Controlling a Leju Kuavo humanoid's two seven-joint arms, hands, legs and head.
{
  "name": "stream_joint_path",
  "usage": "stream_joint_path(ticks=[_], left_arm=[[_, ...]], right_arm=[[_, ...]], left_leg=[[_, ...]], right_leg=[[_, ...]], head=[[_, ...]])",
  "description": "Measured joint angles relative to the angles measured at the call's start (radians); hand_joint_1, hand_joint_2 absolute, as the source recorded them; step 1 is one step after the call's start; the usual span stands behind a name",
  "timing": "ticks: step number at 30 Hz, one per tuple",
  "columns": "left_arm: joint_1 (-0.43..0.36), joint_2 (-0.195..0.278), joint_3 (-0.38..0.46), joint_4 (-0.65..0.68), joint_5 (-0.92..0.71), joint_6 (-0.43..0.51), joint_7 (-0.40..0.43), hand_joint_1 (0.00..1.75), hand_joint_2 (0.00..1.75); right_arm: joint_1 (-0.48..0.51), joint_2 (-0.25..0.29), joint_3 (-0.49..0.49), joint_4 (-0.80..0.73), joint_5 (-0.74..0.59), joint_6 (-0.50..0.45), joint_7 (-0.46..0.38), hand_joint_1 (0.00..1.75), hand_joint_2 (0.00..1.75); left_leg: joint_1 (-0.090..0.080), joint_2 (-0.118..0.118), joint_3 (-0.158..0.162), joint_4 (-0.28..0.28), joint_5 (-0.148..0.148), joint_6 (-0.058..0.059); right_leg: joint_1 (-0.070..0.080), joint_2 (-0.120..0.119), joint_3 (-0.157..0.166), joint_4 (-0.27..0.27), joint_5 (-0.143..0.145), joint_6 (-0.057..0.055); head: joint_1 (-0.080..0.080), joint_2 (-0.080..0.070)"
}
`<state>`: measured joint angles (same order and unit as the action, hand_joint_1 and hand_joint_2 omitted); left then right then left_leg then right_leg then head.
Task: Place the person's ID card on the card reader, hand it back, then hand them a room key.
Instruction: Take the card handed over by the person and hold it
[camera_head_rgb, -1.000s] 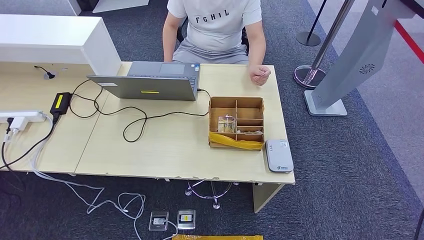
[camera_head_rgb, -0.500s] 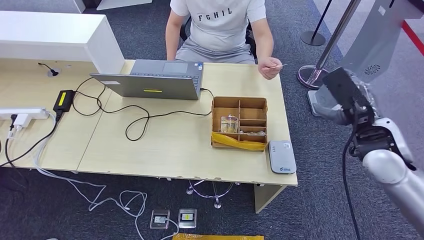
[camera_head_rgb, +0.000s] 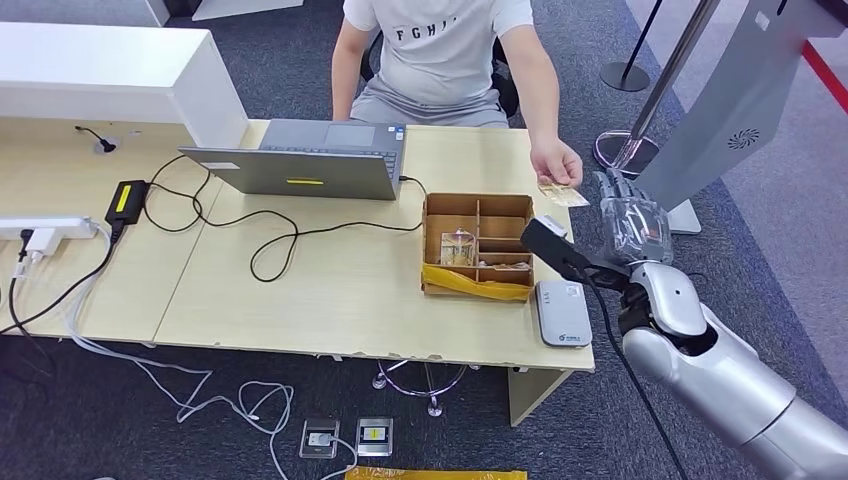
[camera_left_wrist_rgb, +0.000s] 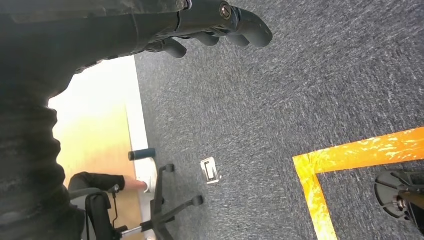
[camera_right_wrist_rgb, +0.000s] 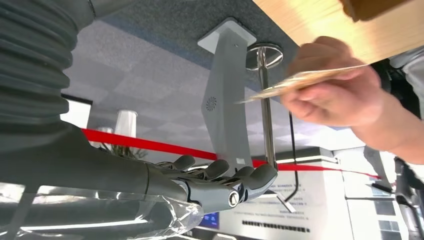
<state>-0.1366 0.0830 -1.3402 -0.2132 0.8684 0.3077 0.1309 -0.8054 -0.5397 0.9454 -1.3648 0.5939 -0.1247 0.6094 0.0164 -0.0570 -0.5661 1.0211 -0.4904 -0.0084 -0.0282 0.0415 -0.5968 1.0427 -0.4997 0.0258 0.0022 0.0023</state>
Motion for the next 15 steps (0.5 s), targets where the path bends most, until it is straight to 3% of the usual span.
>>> stream_joint_path(ticks=[12,15], left_arm=[[0.001,-0.001,-0.003,0.000,-0.007,-0.002,0.017,0.00,1.75],[0.001,-0.001,-0.003,0.000,-0.009,-0.002,0.017,0.00,1.75]], right_arm=[[0.016,0.079,0.006,0.116,0.060,-0.017,-0.015,0.00,1.75],[0.018,0.088,0.006,0.131,0.062,-0.021,-0.020,1.31,1.75]], left_leg=[[0.000,0.001,0.000,0.000,0.000,0.000],[0.000,0.001,0.000,0.000,0.000,0.000]], right_leg=[[0.000,0.000,0.000,0.000,0.000,0.000],[0.000,0.000,0.000,0.000,0.000,0.000]], head=[[0.000,0.000],[0.000,0.000]])
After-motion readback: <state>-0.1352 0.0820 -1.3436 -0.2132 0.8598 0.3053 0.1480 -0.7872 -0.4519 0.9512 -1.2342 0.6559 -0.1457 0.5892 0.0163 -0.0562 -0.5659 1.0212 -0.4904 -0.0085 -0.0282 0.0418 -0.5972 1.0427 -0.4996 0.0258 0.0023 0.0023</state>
